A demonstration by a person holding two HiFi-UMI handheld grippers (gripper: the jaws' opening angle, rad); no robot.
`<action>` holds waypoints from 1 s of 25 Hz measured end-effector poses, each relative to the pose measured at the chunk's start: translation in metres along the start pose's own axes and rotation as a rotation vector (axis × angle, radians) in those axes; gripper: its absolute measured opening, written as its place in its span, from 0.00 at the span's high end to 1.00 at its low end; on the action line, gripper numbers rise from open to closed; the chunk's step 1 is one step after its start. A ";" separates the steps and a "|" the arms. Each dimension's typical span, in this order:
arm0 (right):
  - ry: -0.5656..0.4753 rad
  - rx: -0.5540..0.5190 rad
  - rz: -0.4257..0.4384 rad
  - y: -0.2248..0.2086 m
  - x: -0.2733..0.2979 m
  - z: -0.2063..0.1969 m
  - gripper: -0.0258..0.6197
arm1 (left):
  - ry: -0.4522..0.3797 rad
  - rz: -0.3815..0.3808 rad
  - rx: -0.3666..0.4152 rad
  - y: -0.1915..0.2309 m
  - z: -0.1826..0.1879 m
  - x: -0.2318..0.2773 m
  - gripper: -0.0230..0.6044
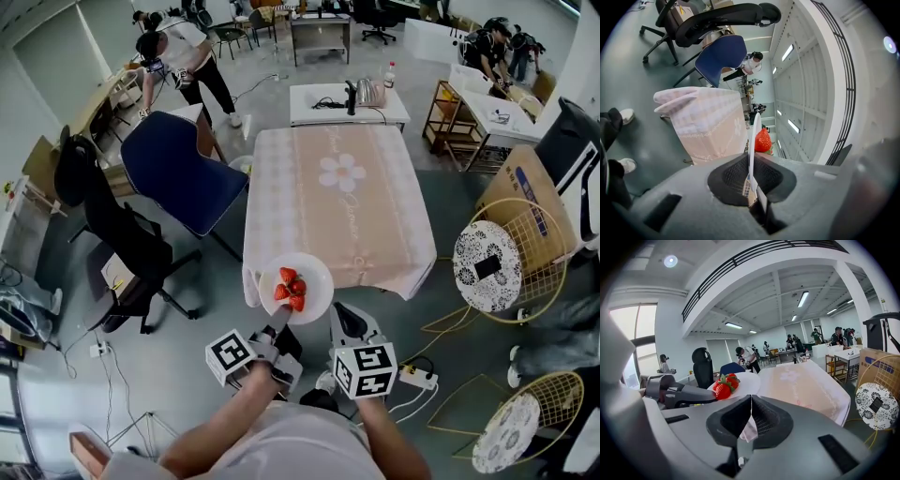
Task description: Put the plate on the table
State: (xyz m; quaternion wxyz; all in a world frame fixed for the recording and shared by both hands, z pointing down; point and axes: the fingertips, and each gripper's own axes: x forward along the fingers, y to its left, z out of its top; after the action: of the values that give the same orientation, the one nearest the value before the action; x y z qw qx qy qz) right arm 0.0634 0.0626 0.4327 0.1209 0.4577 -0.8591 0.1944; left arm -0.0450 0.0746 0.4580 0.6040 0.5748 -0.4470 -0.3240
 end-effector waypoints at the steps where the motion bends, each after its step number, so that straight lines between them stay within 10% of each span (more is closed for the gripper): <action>1: 0.005 0.003 -0.004 -0.001 0.006 0.000 0.95 | 0.007 0.000 0.000 0.001 0.004 0.005 0.93; 25: 0.042 0.090 -0.280 0.002 0.178 0.065 0.95 | 0.303 -0.013 -0.030 0.008 0.170 0.135 0.93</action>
State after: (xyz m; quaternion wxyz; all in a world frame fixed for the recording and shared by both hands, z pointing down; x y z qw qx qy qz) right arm -0.0386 -0.0973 0.4425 0.1443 0.5739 -0.7745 0.2234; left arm -0.1484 -0.1156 0.4779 0.6710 0.6108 -0.3422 -0.2440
